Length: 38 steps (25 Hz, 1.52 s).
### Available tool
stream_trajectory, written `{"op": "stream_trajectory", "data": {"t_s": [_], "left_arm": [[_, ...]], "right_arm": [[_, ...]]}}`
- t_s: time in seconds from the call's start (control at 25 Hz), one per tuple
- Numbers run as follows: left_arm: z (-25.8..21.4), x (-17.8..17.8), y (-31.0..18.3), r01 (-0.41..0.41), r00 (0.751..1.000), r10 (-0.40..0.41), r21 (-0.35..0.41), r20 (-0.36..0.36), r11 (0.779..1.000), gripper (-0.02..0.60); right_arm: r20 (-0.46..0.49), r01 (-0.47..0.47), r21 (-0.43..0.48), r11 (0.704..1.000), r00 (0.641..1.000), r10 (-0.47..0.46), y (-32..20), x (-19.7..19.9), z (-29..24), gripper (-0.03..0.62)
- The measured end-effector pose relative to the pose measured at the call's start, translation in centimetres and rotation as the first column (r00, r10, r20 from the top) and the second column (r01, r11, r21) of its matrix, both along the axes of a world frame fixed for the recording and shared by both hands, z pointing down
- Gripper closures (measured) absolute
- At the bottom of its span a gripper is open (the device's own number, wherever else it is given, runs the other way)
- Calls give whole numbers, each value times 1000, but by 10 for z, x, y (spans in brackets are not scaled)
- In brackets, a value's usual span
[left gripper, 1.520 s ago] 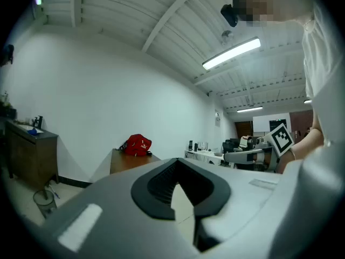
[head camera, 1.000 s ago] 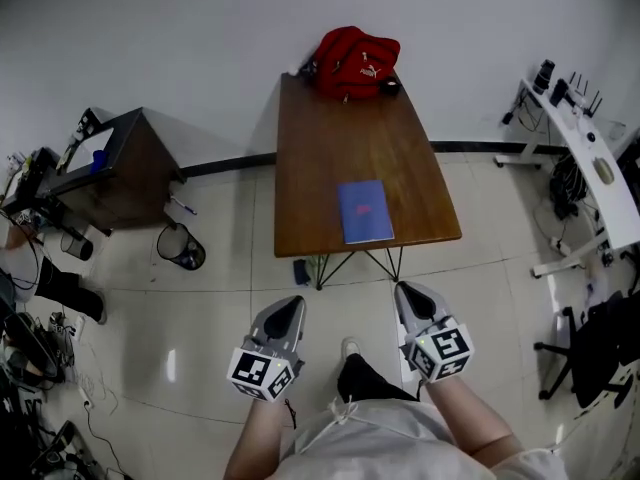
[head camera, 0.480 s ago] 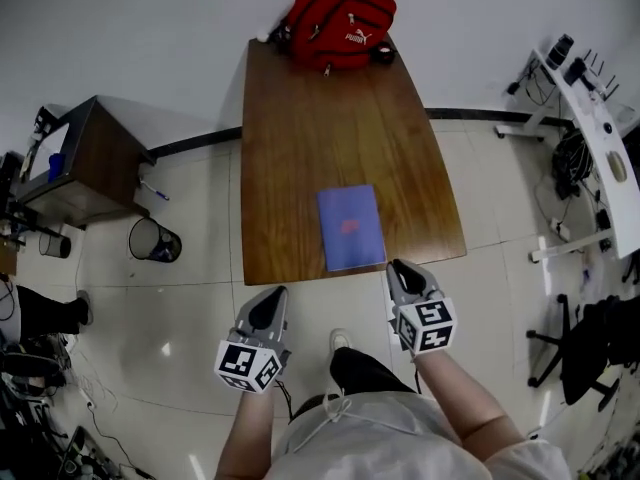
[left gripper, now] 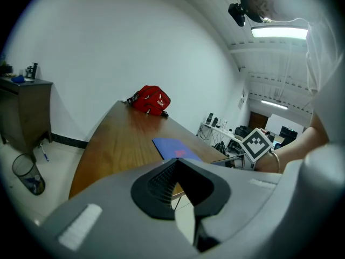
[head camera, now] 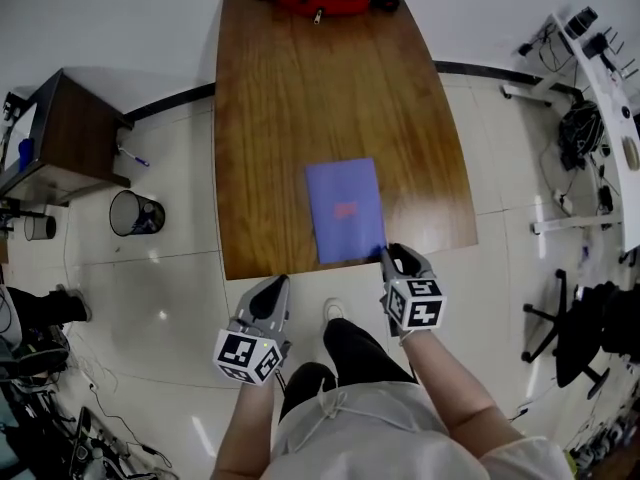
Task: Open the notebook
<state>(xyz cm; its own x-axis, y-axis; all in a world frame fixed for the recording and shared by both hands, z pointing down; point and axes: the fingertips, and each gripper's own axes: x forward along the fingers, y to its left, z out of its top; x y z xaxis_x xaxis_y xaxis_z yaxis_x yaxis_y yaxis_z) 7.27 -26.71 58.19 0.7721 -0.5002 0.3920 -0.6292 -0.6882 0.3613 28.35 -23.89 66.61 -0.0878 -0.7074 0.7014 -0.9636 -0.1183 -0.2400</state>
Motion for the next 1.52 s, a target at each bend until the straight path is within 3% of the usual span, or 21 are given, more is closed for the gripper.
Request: {"op": "stream_trajectory", "data": {"t_s": [0.36,0.56,0.8,1.0,1.24,1.52], "left_arm": [[10,7,-10,-8,1000,8,-24,-13,1000,577],[8,3,-11,2,1000,-2,-23,-15,1000,577],[-7,-8,-16,18,1000,-18,2,-22,1000,577],[-30,-9,-12,38,998,-36,51,-44,998,577],[-62,-36,-14,99,994,-94,127,-51,987,577],[-68,-84,-6,197,980,-194,131,-35,972,577]], "right_arm": [[-43,25,-33,999,999,-26,-3,-5,9,531],[0,-9,-22,1000,1000,9,-2,-1,4,572],[40,-14,49,999,999,12,-6,-2,-33,580],[48,49,147,988,997,-57,-11,-13,-86,582],[73,195,247,949,973,-219,-25,-79,-138,582],[100,358,259,897,914,-393,-32,-170,-138,582]]}}
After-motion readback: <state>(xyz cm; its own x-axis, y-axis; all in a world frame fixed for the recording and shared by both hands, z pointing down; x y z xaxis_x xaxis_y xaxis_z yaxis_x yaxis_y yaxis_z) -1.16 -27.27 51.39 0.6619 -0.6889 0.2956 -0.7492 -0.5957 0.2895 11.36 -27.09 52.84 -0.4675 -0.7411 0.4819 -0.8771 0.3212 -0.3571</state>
